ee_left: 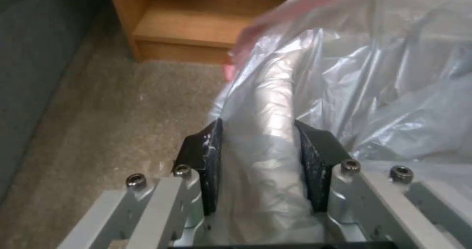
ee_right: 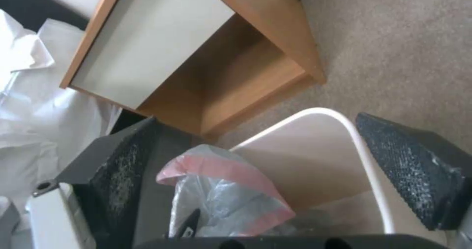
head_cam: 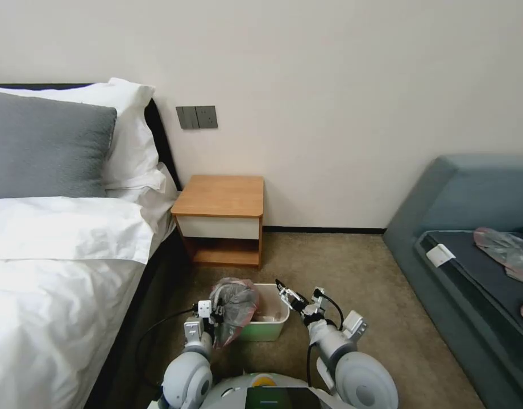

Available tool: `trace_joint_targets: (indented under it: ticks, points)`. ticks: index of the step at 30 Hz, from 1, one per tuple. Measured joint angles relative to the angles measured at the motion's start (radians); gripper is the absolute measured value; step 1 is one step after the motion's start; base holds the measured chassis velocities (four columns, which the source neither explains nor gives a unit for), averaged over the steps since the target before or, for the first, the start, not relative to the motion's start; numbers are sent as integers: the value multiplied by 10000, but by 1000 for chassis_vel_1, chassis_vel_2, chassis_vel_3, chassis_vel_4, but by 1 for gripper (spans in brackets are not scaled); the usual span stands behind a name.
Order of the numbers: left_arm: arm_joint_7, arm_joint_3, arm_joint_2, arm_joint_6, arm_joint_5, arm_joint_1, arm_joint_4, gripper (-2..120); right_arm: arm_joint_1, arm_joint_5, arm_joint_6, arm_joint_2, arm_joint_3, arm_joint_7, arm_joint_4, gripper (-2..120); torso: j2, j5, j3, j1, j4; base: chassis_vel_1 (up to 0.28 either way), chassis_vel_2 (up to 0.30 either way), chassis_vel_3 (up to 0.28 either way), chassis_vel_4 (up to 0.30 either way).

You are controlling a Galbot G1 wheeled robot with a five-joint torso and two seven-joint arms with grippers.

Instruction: Pick up the garbage bag from the table and place it over the trash can.

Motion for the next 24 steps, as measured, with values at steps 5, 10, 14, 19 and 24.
trace_joint_targets:
  ticks: [5,10,14,19,24]
  points:
    - [0,83,-5,58,-79,-174,182,36,-12,-28,5,36,-29,-6,-19,100,0,2,0,0,1,0,0,0,0]
    - [0,87,2,96,-119,-286,276,36,-34,-37,7,69,-42,-15,-19,100,0,3,-2,0,2,0,0,0,0]
    - [1,108,15,168,-168,-414,377,34,-43,-55,10,100,-53,-27,-19,100,1,4,-2,0,3,0,0,0,0]
    - [5,142,12,189,-201,-395,372,17,-42,-98,12,125,-54,-55,16,100,1,1,-2,-1,1,0,0,0,0]
    - [9,131,23,-216,-154,-119,200,7,65,-230,3,80,-85,-137,148,100,1,-8,0,0,-3,0,0,0,0]
